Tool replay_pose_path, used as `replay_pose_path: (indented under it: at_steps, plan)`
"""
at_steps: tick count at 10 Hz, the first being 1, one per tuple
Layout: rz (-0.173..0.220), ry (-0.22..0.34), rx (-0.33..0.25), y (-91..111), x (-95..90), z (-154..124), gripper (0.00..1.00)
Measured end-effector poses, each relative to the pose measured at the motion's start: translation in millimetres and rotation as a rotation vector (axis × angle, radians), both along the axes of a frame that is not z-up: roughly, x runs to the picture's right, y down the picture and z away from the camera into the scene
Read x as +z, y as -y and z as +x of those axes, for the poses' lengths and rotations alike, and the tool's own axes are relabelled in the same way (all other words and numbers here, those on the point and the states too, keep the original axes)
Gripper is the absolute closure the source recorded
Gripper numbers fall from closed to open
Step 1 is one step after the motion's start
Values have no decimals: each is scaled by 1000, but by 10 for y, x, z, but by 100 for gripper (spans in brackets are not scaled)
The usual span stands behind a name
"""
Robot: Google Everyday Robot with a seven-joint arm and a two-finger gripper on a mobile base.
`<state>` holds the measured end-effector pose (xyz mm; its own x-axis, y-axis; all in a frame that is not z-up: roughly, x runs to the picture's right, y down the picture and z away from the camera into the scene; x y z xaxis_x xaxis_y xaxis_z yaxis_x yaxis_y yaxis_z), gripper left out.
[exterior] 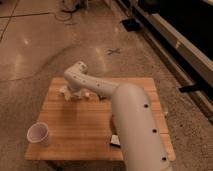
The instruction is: Place the bottle in the ceramic bowl
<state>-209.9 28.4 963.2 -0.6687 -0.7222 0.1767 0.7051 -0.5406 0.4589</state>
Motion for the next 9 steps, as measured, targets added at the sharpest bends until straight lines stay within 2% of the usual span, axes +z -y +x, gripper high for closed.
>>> replay_pose_path:
  at_steps: [2, 3, 5, 8, 9]
  plan:
    - [0, -5, -18, -48, -14, 35, 69]
    - [-2, -12, -21, -65, -41, 91, 82]
    - [-2, -18, -17, -59, -88, 165, 97]
    - [9, -23, 16, 39, -228, 265, 100]
    - [23, -30, 46, 166, -319, 380, 100]
